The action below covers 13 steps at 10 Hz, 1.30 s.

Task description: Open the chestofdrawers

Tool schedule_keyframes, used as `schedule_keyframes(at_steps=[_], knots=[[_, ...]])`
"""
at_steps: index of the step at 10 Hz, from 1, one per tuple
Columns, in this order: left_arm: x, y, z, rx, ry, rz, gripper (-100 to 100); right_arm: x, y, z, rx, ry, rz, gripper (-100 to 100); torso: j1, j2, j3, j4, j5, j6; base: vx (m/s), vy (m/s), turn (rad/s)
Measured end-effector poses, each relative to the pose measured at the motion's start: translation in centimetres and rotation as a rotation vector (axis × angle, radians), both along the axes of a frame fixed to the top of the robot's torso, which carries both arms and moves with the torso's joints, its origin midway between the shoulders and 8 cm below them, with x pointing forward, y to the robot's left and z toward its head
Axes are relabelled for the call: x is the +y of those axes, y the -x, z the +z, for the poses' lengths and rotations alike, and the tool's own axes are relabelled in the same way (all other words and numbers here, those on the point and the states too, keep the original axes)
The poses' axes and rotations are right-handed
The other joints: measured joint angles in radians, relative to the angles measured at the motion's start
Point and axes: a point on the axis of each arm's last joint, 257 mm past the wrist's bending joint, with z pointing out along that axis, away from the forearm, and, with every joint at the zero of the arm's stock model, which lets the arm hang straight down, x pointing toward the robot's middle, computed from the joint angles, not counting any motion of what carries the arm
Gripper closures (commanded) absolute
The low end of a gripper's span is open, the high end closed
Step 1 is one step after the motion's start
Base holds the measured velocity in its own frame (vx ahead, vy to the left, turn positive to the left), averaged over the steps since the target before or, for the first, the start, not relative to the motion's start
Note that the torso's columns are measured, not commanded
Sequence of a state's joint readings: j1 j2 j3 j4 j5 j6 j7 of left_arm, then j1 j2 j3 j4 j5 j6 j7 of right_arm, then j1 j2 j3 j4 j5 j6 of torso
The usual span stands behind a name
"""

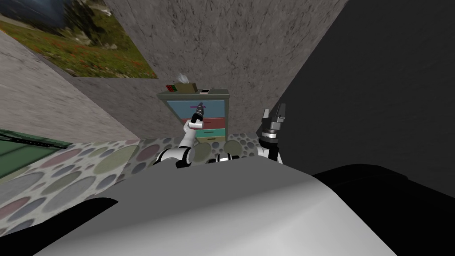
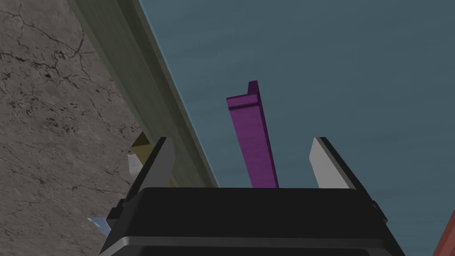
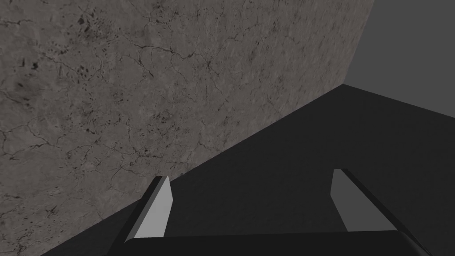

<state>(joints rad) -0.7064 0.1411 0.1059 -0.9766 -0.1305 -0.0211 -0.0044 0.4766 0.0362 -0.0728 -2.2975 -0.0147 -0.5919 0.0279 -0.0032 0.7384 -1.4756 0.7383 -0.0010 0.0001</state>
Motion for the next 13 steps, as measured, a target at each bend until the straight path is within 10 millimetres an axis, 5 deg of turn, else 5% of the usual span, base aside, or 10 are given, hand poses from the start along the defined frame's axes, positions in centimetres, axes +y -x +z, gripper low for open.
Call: schedule_keyframes(at_steps=[7, 8, 13], knots=[[-3.0, 1.8, 0.2, 0.005, 0.0, -0.105, -100, 0.0, 0.0, 0.0, 0.0, 0.0, 0.0, 0, 0.002, 0.0, 0.0, 0.0, 0.001, 0.0, 0.068, -0.066, 0.122], [-3.1, 1.9, 0.2, 0.007, 0.003, -0.107, 100, 0.0, 0.0, 0.0, 0.0, 0.0, 0.0, 0, 0.005, 0.001, 0.001, 0.0, 0.001, 0.0, -0.039, 0.028, -0.187], [-1.2, 0.5, -0.1, 0.007, 0.004, -0.037, 100, 0.0, 0.0, 0.0, 0.0, 0.0, 0.0, 0, 0.006, 0.003, 0.002, 0.004, 0.001, -0.004, -0.09, 0.077, -0.16]])
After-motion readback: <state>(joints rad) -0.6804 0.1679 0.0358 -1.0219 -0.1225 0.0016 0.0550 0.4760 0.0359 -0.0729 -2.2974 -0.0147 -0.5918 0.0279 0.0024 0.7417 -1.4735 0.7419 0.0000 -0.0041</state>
